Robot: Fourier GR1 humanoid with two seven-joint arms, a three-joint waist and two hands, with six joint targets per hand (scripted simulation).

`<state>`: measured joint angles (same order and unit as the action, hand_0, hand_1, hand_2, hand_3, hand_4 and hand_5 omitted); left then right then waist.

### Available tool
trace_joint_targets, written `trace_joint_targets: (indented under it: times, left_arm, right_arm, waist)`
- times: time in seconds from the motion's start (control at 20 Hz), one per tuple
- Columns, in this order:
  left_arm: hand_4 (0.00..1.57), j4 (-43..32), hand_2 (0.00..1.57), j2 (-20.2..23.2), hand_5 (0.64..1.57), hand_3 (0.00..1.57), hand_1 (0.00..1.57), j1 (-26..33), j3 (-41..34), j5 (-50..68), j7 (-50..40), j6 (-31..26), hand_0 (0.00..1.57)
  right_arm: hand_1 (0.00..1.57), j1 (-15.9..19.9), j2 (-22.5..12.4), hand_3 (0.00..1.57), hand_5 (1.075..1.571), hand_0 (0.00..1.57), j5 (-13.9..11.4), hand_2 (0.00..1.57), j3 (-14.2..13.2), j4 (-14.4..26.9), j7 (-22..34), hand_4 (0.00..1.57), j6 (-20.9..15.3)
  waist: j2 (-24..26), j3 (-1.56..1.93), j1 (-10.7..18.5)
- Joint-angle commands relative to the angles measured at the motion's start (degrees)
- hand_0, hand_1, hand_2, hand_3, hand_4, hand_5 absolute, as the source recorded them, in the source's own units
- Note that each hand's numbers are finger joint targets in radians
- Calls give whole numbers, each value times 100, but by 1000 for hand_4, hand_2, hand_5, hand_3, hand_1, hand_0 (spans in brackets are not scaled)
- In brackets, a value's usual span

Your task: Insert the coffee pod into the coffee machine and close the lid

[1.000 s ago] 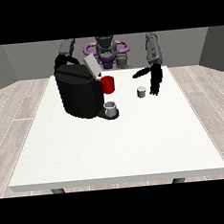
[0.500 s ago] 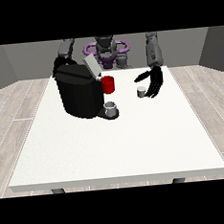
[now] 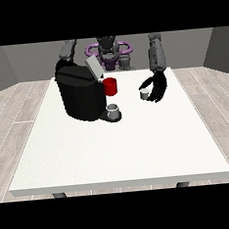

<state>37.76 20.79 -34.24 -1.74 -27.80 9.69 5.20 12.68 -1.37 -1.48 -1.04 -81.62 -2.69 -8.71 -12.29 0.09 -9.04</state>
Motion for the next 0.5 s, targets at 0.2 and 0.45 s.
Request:
trace_joint_targets:
  times: [0.2, 0.45]
  left_arm:
    - [380, -455, 974, -111, 1571, 748, 836, -161, -47, -390, 271, 697, 836]
    - [309, -757, 1011, 213, 1571, 776, 899, -342, 37, -665, 259, 512, 899]
  right_arm:
    - [0, 22, -162, 0, 1571, 0, 76, 0, -104, -113, 291, 500, 95]
    - [0, -107, 122, 0, 1571, 0, 140, 0, 131, -247, 27, 515, 146]
  waist:
    - [39, -11, -72]
    - [-87, -11, -214]
